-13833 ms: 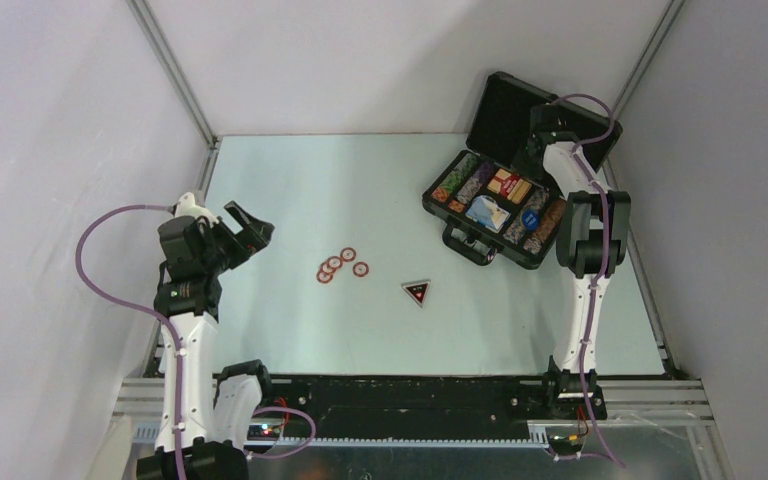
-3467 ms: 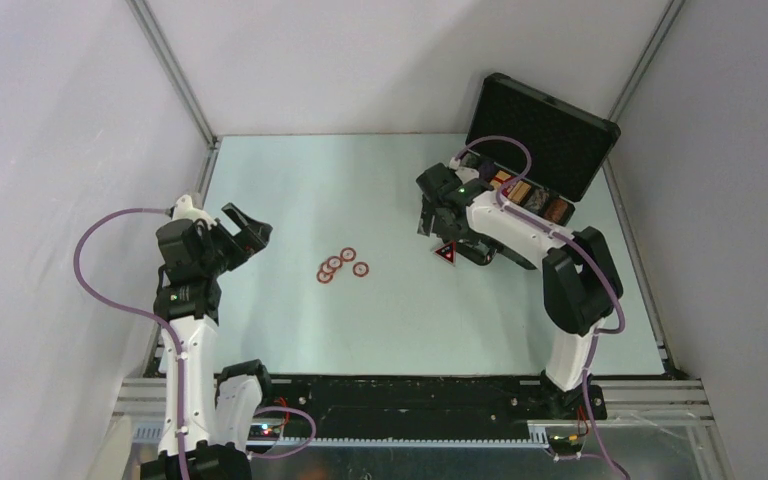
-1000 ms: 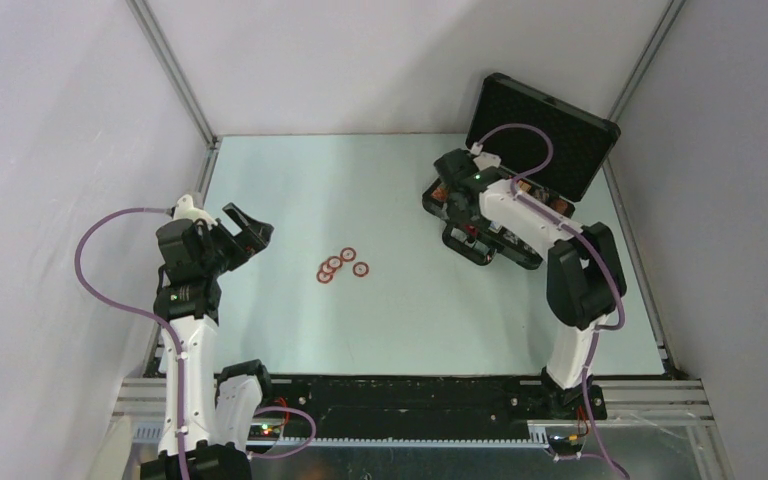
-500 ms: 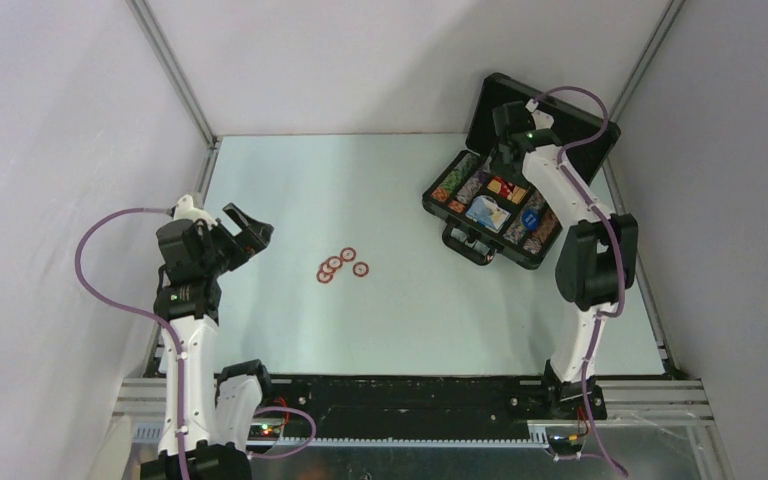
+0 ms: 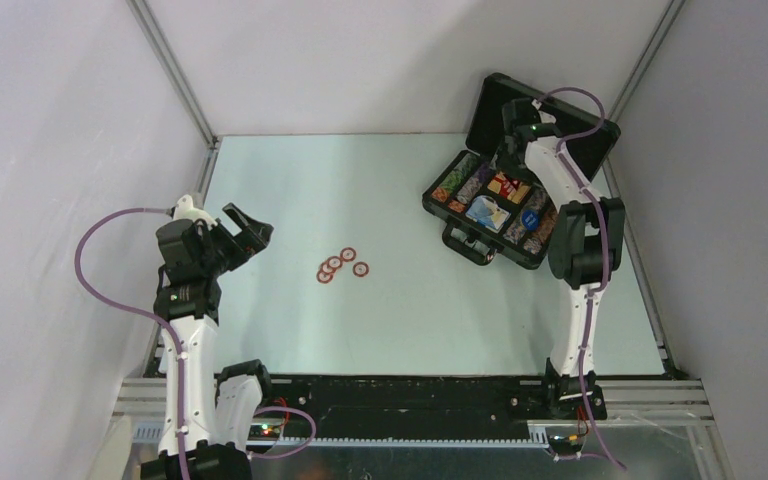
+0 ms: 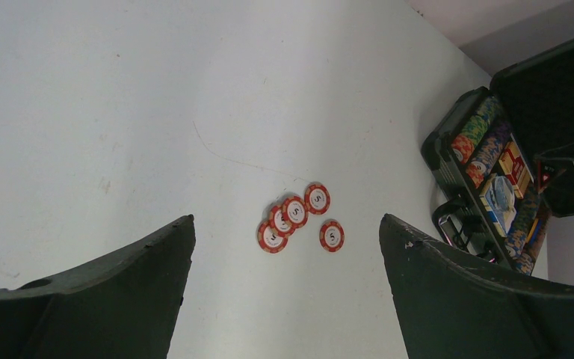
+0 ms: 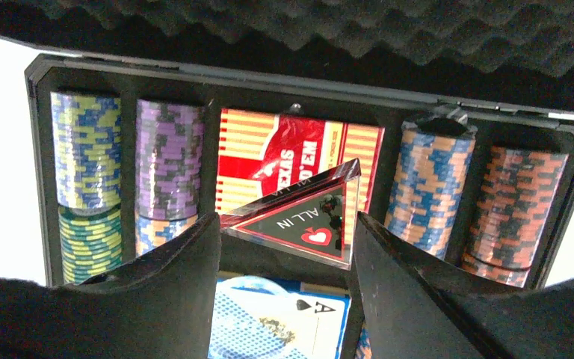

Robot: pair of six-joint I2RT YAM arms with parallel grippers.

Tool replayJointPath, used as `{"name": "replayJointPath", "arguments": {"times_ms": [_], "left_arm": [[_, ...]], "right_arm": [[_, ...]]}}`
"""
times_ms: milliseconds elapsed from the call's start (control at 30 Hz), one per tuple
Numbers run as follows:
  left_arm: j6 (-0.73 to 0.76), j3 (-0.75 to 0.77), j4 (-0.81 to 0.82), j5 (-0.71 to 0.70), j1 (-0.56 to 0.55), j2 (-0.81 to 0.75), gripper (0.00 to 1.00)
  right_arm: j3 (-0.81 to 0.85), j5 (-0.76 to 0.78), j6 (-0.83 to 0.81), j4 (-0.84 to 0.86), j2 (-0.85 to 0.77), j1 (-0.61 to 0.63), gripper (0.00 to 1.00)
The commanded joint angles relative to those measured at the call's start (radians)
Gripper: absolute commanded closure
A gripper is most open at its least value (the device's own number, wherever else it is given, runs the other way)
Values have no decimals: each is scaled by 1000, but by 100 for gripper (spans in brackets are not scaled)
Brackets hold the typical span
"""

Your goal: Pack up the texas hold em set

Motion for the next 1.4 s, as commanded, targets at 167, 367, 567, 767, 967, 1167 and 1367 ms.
{"name": "replayJointPath", "arguments": {"times_ms": [167,367,567,767,967,1167,1367], "left_arm": [[-5,-3,38,14,12,0,3],[-6,-2,38,14,13,0,3],[-5,-2,38,15,13,1,3],[-6,-2,39,16,14,-1,3],[-4,-5,39,14,14,-3,3],[-5,-4,39,14,13,-3,3],[-6,-4,39,14,14,-3,3]], "right_arm": [[90,-61,-20,0,67,-32,36],[126,-99,-16,3,99,-46,33],[168,-103,-18,-14,131,-48,27],[172,-89,-26,-15,120,-49,11],[142,-55,-43,-15,32,-51,11],[-71,-60,-38,40,-166,-73,11],[-230,-89,-58,-8,-297,-86,12]]}}
